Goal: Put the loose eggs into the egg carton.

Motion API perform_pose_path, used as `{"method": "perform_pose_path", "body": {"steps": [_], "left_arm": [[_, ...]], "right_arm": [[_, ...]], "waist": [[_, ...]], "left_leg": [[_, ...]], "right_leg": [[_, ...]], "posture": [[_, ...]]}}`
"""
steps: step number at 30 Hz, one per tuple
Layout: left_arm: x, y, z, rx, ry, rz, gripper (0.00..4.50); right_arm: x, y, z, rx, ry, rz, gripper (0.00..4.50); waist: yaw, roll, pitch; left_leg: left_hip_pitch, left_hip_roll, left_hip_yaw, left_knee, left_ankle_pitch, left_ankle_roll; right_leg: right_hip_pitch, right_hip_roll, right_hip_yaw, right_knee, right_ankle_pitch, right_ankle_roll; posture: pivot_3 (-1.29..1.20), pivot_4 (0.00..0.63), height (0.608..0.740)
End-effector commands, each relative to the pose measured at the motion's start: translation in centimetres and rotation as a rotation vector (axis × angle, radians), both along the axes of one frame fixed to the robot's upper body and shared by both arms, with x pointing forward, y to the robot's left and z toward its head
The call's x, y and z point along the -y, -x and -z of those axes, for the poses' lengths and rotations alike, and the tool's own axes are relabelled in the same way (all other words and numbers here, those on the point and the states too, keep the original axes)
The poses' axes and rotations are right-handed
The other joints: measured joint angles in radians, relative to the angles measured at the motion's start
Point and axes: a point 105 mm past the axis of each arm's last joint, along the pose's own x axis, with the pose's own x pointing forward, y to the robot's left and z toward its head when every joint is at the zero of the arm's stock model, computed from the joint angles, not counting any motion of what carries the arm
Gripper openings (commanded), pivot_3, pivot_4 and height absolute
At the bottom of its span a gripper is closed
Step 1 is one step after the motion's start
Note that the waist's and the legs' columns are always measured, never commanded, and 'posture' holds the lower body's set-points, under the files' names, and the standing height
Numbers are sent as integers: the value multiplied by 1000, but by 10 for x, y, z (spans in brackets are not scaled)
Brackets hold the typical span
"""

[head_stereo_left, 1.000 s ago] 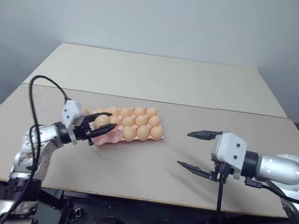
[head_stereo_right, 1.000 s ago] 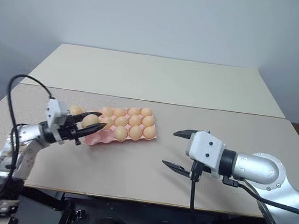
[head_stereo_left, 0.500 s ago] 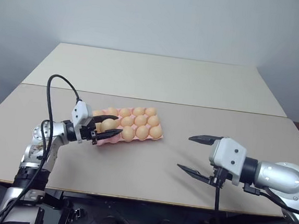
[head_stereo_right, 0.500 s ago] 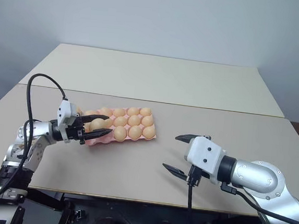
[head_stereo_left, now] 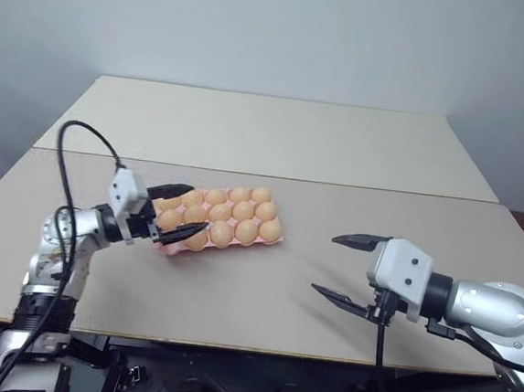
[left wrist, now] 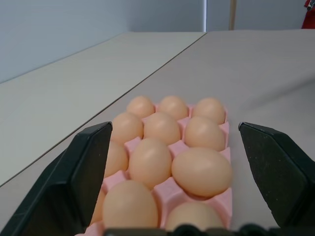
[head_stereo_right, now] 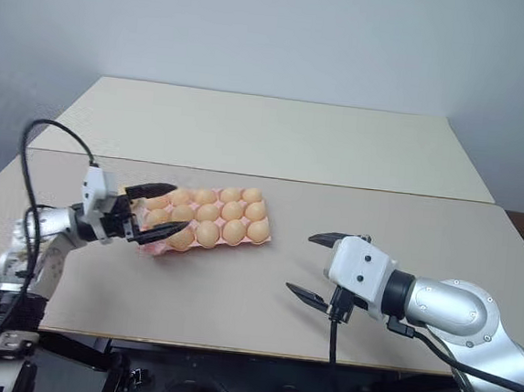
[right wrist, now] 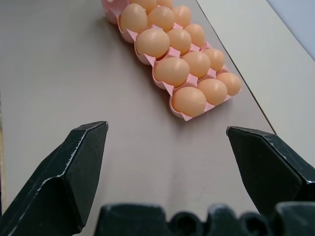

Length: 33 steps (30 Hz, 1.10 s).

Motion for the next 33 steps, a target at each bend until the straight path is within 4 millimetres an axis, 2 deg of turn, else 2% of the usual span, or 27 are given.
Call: {"method": "perform_pose_path", "body": {"steps": [1, 8, 12, 18, 21, 24, 27, 33], "left_arm": [[-20, 16, -12, 33, -39, -53, 4470], [-55, 55, -13, -5, -75, -182, 4470], [-64, 80, -16, -53, -77, -236, 4470], [-68, 104, -27, -26, -91, -322, 4470], [-74, 109, -24, -21, -77, -420, 4470], [-93, 105, -13, -74, -71, -618, 4470], [-102, 105, -6, -116, -35, -738, 4470], [-98, 103, -1, -125, -13, -765, 4470]], "right_arm": [[-1, 2, -11, 54, -1, -34, 4500], [-5, 1, -16, 53, -21, -95, 4500], [-11, 3, -15, 42, -27, -155, 4500], [-14, -5, -9, 15, -36, -207, 4500], [-13, -12, -10, 14, -19, -232, 4500], [-13, -20, -10, 18, -8, -252, 4500], [-13, -24, -11, 21, 4, -260, 4500], [-14, -23, -12, 18, 12, -274, 4500]], "waist": [[-1, 0, 0], [7, 0, 0], [6, 0, 0], [9, 0, 0], [8, 0, 0], [7, 0, 0], [6, 0, 0], [10, 0, 0]], "left_leg": [[0, 0, 0, 0, 0, 0], [1, 1, 0, 0, 0, 0], [1, 1, 1, 0, 0, 0], [2, 1, 1, 0, 0, 0], [2, 1, 1, -1, 0, 0], [3, 1, 1, -1, 0, 0], [3, 1, 1, -1, 0, 0], [2, 1, 1, -1, 0, 0]], "right_leg": [[0, 0, 0, 0, 0, 0], [0, 0, 0, -1, 0, 0], [0, 0, 0, -1, 0, 0], [1, -1, 0, -1, 0, 0], [1, -1, 0, -1, 0, 0], [1, 0, 0, -1, 0, 0], [2, 0, 0, -1, 0, 0], [1, 0, 0, -1, 0, 0]], "posture": [[0, 150, 740], [0, 150, 740], [0, 150, 740], [0, 150, 740], [0, 150, 740], [0, 150, 740], [0, 150, 740], [0, 150, 740]]}}
